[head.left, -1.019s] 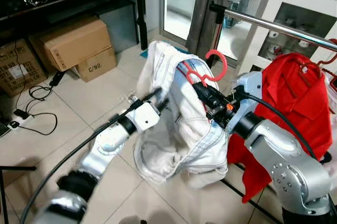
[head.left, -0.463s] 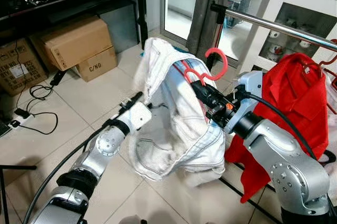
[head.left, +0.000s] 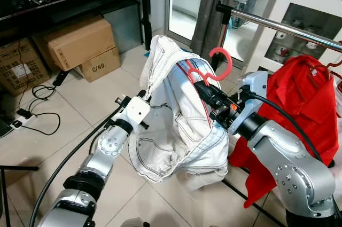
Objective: Hang hanger
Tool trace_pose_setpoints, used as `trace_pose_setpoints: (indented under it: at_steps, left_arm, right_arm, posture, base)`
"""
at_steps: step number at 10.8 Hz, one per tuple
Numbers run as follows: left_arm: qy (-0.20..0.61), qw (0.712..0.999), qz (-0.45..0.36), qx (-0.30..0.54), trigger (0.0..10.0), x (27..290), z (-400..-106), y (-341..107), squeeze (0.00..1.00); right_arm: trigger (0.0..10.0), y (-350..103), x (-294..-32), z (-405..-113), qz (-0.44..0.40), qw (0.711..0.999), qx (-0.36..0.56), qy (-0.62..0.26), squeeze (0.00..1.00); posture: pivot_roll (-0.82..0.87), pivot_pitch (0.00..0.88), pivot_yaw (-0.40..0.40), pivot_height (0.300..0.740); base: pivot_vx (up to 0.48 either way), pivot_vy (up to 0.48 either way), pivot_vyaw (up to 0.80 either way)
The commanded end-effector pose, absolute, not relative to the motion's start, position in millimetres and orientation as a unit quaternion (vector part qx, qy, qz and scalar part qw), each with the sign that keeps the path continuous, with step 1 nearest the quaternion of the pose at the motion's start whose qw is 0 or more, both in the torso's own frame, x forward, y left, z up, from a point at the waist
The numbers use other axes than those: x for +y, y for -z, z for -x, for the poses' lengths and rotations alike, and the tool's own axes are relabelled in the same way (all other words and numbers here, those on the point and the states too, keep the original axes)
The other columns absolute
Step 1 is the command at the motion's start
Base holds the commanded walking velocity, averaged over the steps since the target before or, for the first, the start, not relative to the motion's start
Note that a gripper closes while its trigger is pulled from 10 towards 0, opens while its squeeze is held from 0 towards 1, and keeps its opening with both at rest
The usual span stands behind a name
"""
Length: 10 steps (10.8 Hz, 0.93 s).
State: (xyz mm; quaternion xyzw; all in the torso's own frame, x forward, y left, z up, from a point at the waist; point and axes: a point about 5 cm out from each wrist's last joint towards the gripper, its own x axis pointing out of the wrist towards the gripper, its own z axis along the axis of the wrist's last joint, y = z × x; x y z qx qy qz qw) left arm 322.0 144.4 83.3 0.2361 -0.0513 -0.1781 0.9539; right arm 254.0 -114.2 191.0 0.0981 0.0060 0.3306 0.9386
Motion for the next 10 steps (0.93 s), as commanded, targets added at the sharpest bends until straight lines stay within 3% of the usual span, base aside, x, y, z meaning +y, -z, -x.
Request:
trace_pose_setpoints:
  at_steps: [1,5,7,8,9,10]
  left_arm:
    - [0.171,0.962,-0.205,-0.051,0.0,147,-326,-87,0.00]
    - [0.178,0.974,-0.142,-0.020,0.0,151,-327,-85,0.00]
    - [0.230,0.959,-0.161,-0.041,0.0,155,-330,-112,0.00]
    - [0.262,0.952,-0.135,-0.083,0.0,160,-337,-160,0.00]
    - [0.266,0.951,-0.130,-0.087,0.0,161,-338,-166,0.00]
    - [0.261,0.953,-0.107,-0.112,0.0,169,-351,-198,0.00]
  right_arm:
    - [0.0,-208,-114,-255,-0.095,0.935,-0.042,-0.340,0.00]
    - [0.0,-207,-113,-256,-0.094,0.934,-0.039,-0.341,0.00]
    - [0.0,-194,-118,-260,-0.040,0.948,-0.008,-0.316,0.00]
    - [0.0,-170,-124,-259,0.038,0.948,0.043,-0.313,0.00]
    - [0.0,-167,-124,-258,0.049,0.946,0.049,-0.315,0.00]
    - [0.0,-150,-122,-244,0.084,0.918,0.091,-0.378,0.00]
  posture:
    - [-0.05,0.000,-0.018,0.740]
    - [-0.04,0.000,-0.030,0.740]
    - [-0.04,0.000,-0.025,0.740]
    - [-0.03,0.000,-0.019,0.740]
    - [-0.03,0.000,-0.019,0.740]
    - [-0.03,0.000,-0.008,0.740]
  base:
    - [0.000,0.000,0.00]
    - [0.000,0.000,0.00]
    - [0.000,0.000,0.00]
    - [0.000,0.000,0.00]
    - [0.000,0.000,0.00]
    - [0.000,0.000,0.00]
